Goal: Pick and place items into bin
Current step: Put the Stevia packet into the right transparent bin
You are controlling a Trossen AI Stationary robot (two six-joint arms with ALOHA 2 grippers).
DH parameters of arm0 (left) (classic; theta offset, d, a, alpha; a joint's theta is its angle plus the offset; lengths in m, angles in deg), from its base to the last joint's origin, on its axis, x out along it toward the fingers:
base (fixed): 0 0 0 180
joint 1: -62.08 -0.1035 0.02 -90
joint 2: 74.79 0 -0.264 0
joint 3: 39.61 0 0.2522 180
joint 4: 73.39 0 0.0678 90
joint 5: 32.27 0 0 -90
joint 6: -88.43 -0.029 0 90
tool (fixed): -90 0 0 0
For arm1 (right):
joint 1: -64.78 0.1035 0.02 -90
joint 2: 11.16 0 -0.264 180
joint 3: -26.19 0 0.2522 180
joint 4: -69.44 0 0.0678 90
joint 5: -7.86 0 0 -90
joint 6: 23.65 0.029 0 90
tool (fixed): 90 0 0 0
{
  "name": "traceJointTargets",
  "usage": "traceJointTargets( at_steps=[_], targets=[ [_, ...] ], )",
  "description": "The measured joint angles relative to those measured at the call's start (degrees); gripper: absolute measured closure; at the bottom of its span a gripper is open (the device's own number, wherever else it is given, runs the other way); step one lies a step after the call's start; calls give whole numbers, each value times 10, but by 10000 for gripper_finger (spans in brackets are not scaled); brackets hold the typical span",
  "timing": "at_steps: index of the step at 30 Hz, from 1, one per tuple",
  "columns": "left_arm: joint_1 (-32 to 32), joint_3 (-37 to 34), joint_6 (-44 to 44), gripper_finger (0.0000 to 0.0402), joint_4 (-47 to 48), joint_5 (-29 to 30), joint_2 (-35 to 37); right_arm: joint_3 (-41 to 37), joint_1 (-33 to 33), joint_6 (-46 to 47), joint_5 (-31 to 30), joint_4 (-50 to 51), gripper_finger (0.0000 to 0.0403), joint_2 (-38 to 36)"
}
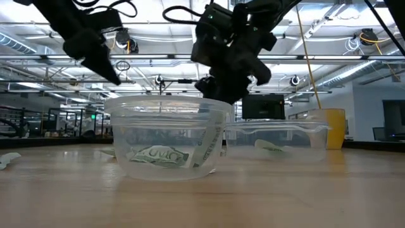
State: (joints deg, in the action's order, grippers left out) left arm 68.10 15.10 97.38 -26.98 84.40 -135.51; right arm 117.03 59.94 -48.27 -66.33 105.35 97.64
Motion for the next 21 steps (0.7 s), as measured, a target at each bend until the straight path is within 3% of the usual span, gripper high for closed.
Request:
traceJointTargets(
  at_steps=[7,14,17,21],
  targets=[
    [-10,-1,-54,302,-41,-10,-18,1,5,0,-32,-2,271,2],
    [-34,0,-62,223,-67,-7,-28,2,-18,103,-20,22,271,5],
    [-44,0,-83,204,-95,-6,-29,2,-6,118,-72,6,271,6],
    [-57,0,-102,193,-109,-8,-29,3,15,205,-113,-20,270,4]
  ],
)
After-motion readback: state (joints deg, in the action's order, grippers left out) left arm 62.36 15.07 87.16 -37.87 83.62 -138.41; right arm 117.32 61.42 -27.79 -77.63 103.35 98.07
